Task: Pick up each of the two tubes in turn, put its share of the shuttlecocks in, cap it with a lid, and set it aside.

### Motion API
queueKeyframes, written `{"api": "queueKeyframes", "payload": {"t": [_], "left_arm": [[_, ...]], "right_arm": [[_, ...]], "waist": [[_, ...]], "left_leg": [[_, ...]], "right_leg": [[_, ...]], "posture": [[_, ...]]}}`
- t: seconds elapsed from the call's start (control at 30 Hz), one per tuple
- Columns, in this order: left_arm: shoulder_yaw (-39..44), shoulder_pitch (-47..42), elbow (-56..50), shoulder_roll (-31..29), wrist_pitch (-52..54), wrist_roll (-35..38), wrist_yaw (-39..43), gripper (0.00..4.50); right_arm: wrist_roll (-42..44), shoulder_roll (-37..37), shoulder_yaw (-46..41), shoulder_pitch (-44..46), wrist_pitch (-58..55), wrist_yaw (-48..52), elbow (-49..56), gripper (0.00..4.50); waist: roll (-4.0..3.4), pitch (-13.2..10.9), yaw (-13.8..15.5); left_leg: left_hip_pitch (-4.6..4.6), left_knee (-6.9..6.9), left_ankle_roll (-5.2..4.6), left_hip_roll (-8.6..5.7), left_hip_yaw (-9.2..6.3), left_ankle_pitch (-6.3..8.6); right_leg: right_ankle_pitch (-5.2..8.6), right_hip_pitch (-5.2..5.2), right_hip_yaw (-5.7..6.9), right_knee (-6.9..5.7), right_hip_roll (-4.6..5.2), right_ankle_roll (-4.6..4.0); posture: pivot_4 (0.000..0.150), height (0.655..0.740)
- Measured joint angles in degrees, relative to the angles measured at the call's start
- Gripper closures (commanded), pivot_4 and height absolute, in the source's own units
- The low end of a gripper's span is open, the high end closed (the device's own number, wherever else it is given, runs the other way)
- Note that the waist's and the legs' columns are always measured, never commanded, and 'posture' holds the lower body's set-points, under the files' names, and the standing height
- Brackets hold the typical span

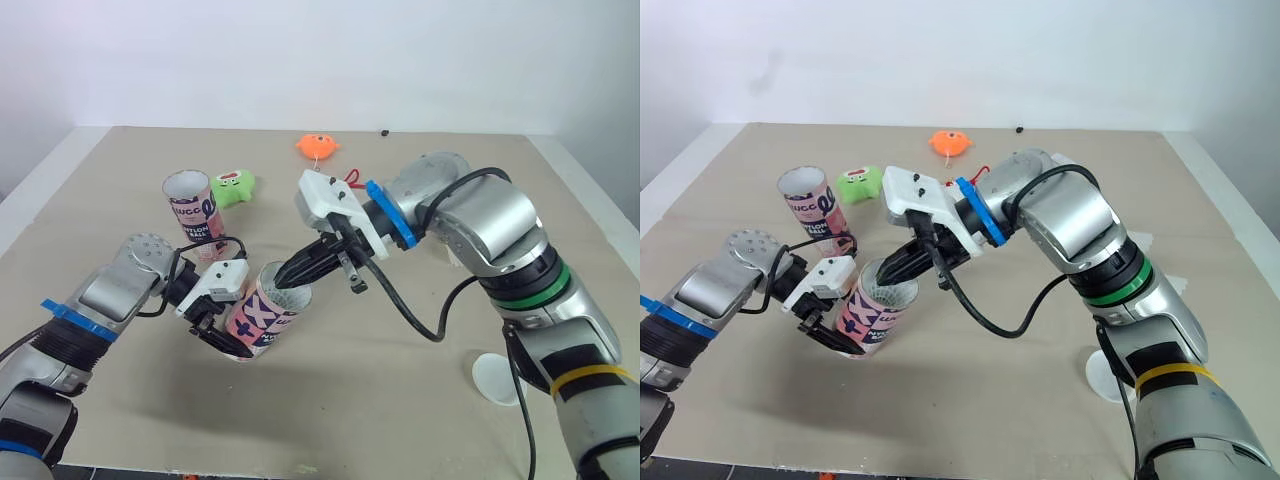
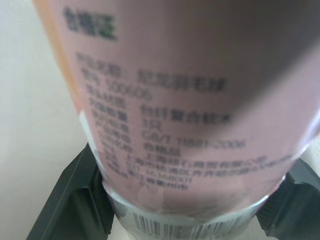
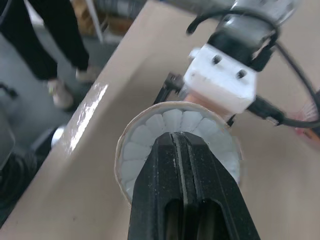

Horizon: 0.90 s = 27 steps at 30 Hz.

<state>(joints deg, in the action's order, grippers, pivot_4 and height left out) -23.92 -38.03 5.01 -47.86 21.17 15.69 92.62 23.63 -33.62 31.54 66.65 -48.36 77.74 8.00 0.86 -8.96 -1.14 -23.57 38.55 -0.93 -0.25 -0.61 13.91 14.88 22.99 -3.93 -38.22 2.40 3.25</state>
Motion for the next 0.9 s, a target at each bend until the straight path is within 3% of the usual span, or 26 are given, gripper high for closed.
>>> {"api": "queueKeyframes", "payload": {"t": [0.43,0.73,0.9], "left_arm": [[0.1,-0.7,0.1,0.4,0.7,-0.6,-0.1,1.57],[1.5,0.2,-0.3,-0.1,1.9,-0.7,-0.5,1.57],[1.7,0.3,-1.3,0.2,1.8,-1.0,-0.9,1.57]], "right_arm": [[-9.5,11.5,10.9,6.4,1.8,3.7,-12.2,4.45],[-11.0,14.7,10.3,7.8,0.7,5.0,-16.9,4.45],[-7.3,11.7,5.2,7.8,-1.8,7.9,-17.6,4.45]], "waist": [[-0.10,-0.1,-0.1],[-0.14,-0.1,-0.3],[-0.12,-0.2,-0.1]], "left_leg": [[-0.34,-0.01,0.19,-0.02,-0.32,-0.19],[-0.34,-0.06,0.48,0.10,-0.60,-0.37],[-0.51,-0.05,0.56,0.06,-0.78,-0.48]], "right_leg": [[-0.05,0.19,0.20,-0.10,-0.06,-0.08],[-0.09,0.24,0.44,-0.25,-0.30,-0.31],[-0.10,0.27,0.57,-0.29,-0.26,-0.33]], "posture": [[0.150,0.7400],[0.150,0.7400],[0.150,0.7400]]}}
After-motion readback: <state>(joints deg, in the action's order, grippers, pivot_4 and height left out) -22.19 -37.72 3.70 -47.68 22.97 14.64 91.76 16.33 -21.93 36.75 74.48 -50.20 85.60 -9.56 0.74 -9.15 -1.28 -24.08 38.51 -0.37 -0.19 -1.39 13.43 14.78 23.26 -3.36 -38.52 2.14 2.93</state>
